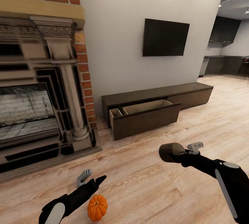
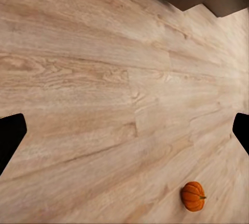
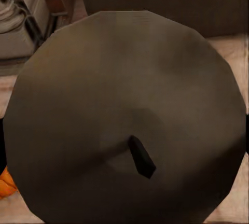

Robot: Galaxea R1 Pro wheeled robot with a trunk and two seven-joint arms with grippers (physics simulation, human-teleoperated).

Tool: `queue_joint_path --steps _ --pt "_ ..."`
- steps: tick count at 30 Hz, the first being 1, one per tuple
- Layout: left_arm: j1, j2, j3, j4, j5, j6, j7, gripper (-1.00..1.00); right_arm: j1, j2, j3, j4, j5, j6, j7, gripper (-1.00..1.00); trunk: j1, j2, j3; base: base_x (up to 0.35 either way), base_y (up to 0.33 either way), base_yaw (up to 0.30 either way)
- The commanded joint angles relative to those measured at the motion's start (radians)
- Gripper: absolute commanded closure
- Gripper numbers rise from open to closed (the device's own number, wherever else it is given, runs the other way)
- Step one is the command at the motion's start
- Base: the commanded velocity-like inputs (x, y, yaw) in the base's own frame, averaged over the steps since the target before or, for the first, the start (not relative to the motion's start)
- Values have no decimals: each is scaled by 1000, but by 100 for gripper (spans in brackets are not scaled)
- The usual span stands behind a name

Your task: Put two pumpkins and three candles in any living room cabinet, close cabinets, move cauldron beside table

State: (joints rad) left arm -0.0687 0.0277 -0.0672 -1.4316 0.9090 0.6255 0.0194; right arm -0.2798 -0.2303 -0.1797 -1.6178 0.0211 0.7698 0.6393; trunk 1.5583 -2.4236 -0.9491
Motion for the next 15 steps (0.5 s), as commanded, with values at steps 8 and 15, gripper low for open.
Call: queue_joint_path --steps 8,15 --pt "0 1 0 4 3 3 2 -100 -1 0 -1 0 -4 6 5 100 0 0 -11 192 -305 -212" --pt "0 1 0 6 2 3 2 -100 -1 2 -1 0 -4 6 5 100 0 0 -19 195 -301 -212"
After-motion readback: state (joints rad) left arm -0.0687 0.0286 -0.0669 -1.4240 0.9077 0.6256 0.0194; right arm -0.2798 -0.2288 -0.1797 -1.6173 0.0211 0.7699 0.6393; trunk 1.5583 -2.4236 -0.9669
